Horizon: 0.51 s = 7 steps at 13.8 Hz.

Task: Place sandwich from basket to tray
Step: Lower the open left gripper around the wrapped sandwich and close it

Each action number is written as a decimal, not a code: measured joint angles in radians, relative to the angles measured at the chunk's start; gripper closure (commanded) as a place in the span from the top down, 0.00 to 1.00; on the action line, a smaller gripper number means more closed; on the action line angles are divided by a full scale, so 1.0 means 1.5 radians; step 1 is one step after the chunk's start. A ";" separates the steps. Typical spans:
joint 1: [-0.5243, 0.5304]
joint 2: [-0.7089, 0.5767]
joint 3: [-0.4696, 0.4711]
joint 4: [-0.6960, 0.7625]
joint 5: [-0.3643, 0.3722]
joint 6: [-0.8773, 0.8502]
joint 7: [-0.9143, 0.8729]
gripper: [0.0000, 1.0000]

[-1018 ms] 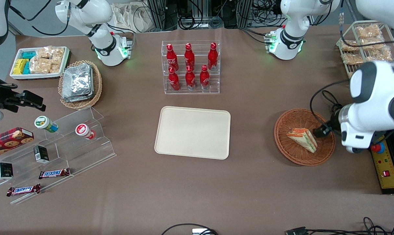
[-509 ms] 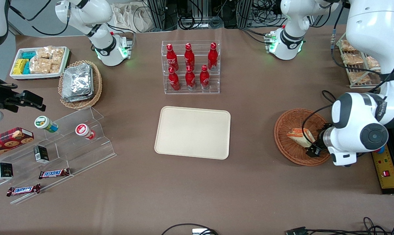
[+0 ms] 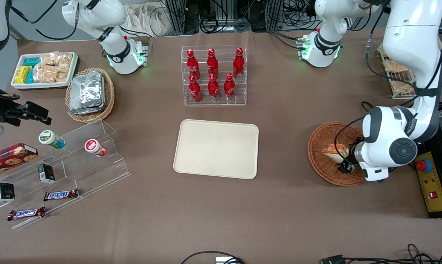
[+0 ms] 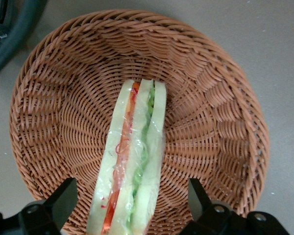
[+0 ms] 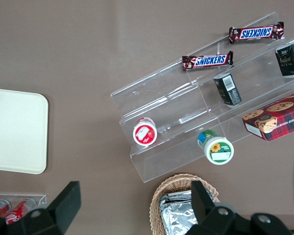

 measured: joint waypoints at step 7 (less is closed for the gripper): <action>0.002 0.001 0.001 -0.057 0.000 0.074 0.000 1.00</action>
